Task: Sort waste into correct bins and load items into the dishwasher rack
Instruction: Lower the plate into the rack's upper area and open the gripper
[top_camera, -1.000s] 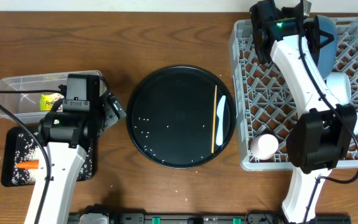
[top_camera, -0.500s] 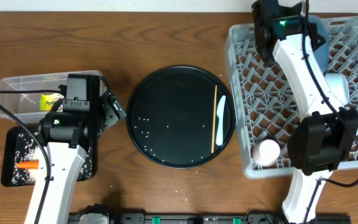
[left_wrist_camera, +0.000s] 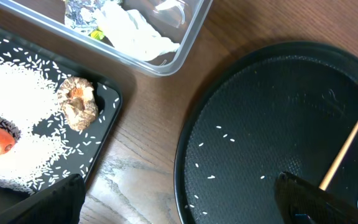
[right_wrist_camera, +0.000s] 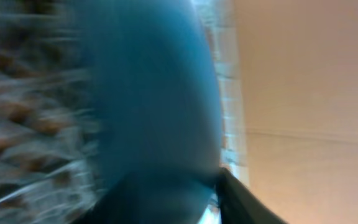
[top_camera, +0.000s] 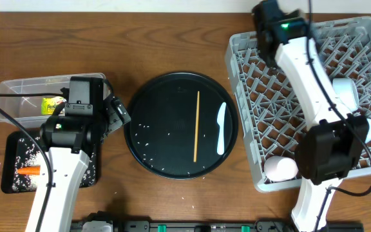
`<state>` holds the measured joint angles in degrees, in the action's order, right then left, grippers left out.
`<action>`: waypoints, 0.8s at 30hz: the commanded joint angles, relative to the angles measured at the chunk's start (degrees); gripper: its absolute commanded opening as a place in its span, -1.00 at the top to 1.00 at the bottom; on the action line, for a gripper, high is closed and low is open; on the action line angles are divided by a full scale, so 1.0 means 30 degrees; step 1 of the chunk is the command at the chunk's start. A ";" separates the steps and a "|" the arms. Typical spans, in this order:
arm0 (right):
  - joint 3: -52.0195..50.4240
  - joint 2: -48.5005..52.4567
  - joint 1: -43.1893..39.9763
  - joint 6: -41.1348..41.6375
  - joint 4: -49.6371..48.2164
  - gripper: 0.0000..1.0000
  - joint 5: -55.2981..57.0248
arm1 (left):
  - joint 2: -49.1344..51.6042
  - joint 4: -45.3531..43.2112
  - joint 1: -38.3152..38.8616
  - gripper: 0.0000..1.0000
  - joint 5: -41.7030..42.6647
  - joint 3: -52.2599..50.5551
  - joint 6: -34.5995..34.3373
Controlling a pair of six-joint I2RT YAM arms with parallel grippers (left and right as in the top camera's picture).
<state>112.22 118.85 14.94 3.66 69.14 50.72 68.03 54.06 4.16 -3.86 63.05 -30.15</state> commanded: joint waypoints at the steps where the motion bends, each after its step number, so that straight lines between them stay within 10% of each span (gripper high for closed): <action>1: -0.0823 0.1290 0.0656 -0.0175 0.0022 0.14 -0.7395 | -0.0066 0.0109 -0.0095 -0.96 -0.0299 0.0313 0.0044; 11: -0.0780 0.0831 0.1829 -0.0189 0.0401 -0.61 -0.8597 | -0.0066 0.0109 -0.0095 -0.96 -0.0299 0.0313 0.0044; 24: -0.0692 -0.3432 0.1785 0.0211 0.0248 -0.33 -1.6232 | -0.0066 0.0109 -0.0095 -0.96 -0.0299 0.0313 0.0044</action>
<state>110.02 114.65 21.17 3.33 69.76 13.30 68.03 54.06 4.16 -3.86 63.05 -30.15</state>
